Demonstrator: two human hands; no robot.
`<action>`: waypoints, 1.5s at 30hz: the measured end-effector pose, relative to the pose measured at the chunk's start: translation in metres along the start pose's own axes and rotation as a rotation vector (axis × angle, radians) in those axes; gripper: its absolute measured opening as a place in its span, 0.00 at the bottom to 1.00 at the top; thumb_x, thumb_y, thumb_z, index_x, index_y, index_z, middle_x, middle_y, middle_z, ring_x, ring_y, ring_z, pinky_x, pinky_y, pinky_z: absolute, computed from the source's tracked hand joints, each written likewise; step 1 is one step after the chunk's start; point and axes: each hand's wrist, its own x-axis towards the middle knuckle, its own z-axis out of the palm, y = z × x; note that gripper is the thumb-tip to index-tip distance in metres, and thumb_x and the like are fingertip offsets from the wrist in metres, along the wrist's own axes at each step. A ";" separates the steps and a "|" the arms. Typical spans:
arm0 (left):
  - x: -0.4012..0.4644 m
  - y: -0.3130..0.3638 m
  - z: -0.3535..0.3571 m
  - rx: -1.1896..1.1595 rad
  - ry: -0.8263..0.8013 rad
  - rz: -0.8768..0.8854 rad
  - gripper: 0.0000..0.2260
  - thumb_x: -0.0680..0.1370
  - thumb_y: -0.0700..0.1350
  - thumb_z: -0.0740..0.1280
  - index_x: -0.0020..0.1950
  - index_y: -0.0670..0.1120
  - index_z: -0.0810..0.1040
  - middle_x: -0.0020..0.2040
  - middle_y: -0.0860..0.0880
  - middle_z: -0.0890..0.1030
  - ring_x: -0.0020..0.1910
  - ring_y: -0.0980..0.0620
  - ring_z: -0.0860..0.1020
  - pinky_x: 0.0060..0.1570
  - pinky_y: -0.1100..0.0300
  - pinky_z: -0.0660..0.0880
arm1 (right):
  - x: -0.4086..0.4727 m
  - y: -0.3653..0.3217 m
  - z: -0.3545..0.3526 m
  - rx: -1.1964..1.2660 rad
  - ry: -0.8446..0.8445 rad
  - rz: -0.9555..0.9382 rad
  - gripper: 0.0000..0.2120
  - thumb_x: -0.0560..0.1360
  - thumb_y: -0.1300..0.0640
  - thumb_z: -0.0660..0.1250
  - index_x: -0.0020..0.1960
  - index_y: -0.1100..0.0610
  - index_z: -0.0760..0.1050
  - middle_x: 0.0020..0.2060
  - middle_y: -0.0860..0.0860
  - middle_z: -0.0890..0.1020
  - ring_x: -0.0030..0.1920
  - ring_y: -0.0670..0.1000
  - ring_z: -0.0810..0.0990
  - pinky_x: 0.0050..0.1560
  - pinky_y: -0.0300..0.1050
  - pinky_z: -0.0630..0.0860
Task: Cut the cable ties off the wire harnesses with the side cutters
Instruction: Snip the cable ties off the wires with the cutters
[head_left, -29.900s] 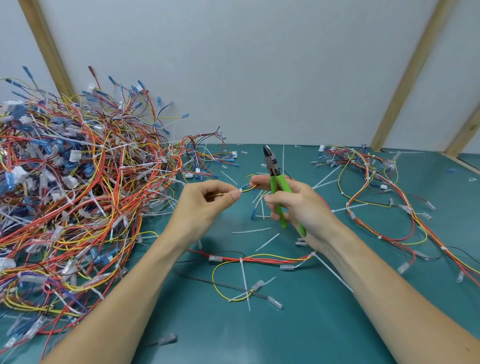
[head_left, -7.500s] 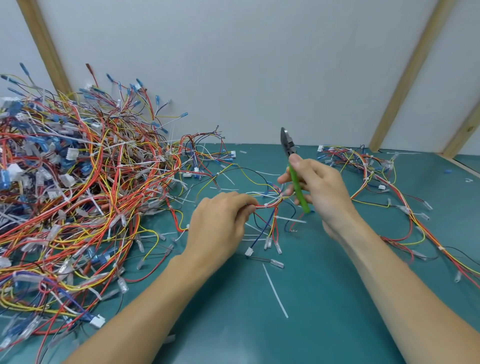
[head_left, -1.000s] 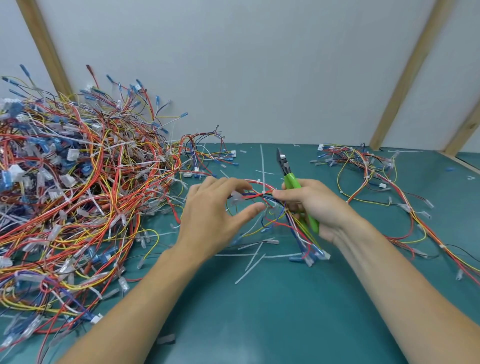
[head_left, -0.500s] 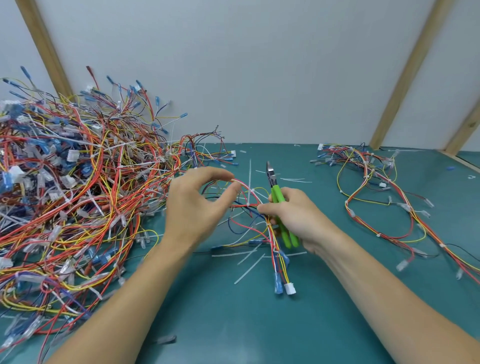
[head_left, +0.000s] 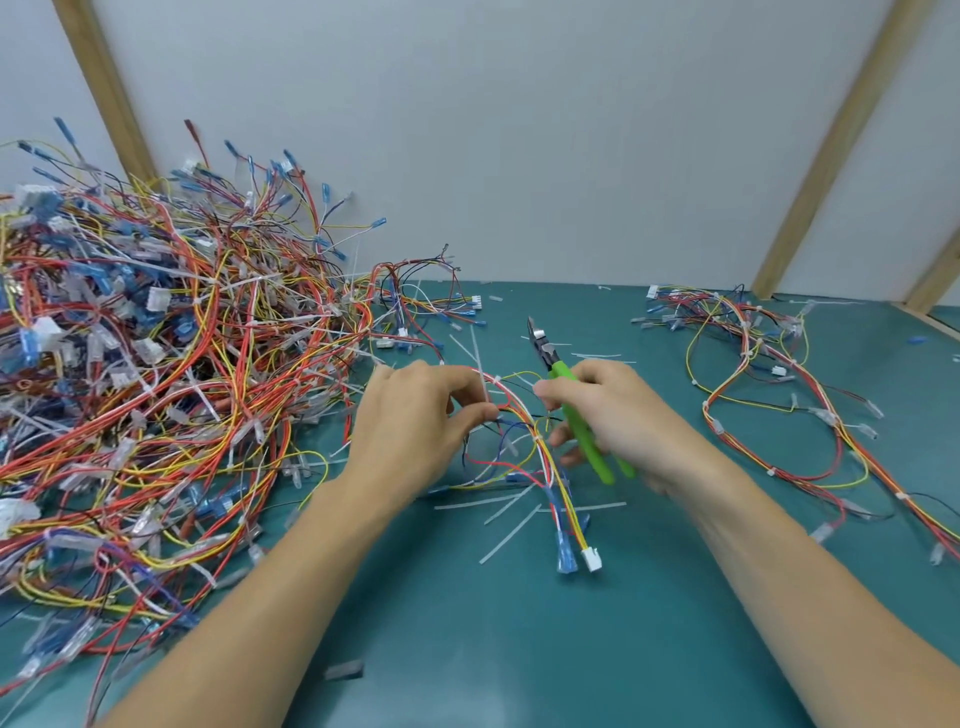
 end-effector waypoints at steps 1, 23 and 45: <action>0.000 -0.001 0.000 -0.020 0.023 -0.006 0.08 0.75 0.57 0.73 0.41 0.54 0.81 0.33 0.62 0.78 0.38 0.56 0.77 0.51 0.50 0.73 | 0.000 -0.001 -0.004 -0.021 0.016 -0.025 0.10 0.78 0.53 0.71 0.46 0.59 0.75 0.42 0.54 0.79 0.32 0.50 0.81 0.35 0.51 0.82; 0.001 -0.003 0.009 -0.595 -0.187 -0.291 0.08 0.78 0.50 0.72 0.42 0.49 0.85 0.36 0.47 0.84 0.32 0.54 0.72 0.35 0.58 0.67 | 0.007 0.006 -0.036 -0.604 0.107 -0.393 0.08 0.79 0.41 0.67 0.53 0.42 0.80 0.45 0.36 0.83 0.50 0.44 0.81 0.54 0.47 0.75; -0.003 0.002 0.013 -0.319 0.086 -0.125 0.03 0.77 0.49 0.74 0.43 0.54 0.82 0.38 0.59 0.81 0.40 0.59 0.78 0.37 0.64 0.66 | -0.001 -0.002 -0.053 -0.790 0.051 -0.501 0.21 0.64 0.31 0.75 0.54 0.38 0.84 0.47 0.34 0.85 0.49 0.38 0.81 0.58 0.51 0.78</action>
